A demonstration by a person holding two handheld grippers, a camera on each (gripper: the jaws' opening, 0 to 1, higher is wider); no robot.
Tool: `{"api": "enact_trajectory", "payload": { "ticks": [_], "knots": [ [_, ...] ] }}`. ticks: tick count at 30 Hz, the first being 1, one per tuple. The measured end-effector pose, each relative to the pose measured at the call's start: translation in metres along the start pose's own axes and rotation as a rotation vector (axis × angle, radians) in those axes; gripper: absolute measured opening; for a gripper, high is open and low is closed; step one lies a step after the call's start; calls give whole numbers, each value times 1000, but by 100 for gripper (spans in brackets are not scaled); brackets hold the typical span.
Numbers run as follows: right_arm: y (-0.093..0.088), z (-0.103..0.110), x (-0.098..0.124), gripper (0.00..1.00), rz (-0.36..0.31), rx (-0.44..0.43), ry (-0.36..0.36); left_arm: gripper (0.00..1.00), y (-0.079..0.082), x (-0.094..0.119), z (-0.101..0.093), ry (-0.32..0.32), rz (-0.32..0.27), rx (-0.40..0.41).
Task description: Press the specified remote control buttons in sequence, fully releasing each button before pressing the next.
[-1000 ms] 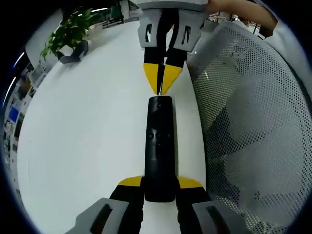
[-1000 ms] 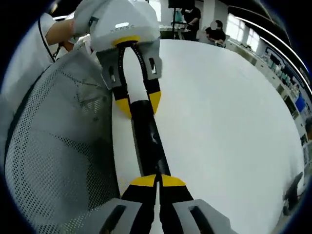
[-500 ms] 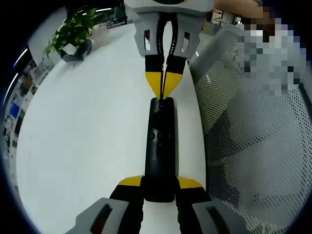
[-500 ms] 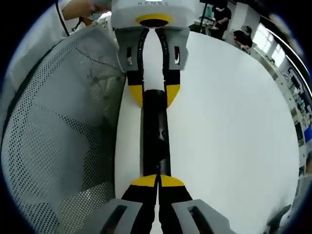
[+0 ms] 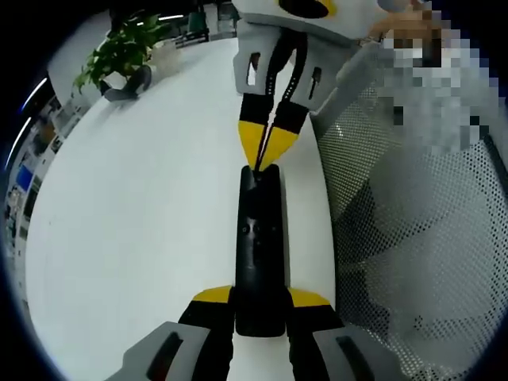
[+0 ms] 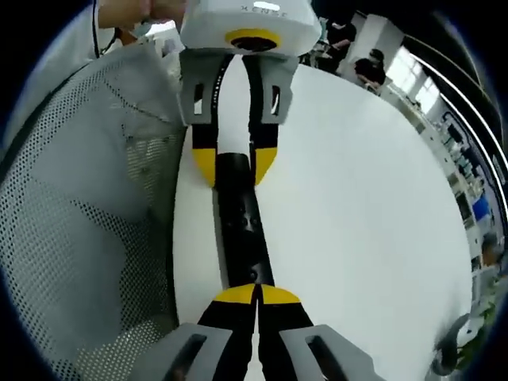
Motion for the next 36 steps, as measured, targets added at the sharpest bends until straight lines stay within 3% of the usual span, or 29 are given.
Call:
{"api": "enact_trajectory", "payload": {
  "ticks": [4, 8, 18, 22, 26, 27, 35, 36],
  "knots": [
    [-3, 0, 4, 0, -41, -132, 43, 24, 0, 0, 0, 0, -1, -1],
    [5, 0, 6, 0, -73, -102, 53, 24, 0, 0, 0, -5, -4, -13],
    [7, 7, -2, 0, -6, 18, 79, 24, 0, 0, 0, -22, -2, -65],
    [8, 8, -3, 0, 45, 133, 64, 24, 0, 0, 0, -27, -14, -72],
    [11, 10, -5, 0, 116, 360, 49, 24, 0, 0, 0, -28, -13, -81],
    [11, 10, -5, 0, 121, 365, 54, 25, 0, 0, 0, -29, -13, -82],
    [9, 8, -2, 0, 24, 55, 102, 25, 0, 0, 0, -42, -32, -116],
    [12, 10, -1, 0, -17, 15, 118, 25, -1, 0, 0, -45, -37, -123]
  ]
}}
Point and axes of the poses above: the point that each gripper's makers call its tool centre point, and the gripper's own axes: x roughly backward along the fingers, z roughly to its left, y roughly out of its top, the point moved 4 cm from there along x, roughly backward along the fingers, and after that the axes turned 7 degrees about -x, right-handed, at the moved point
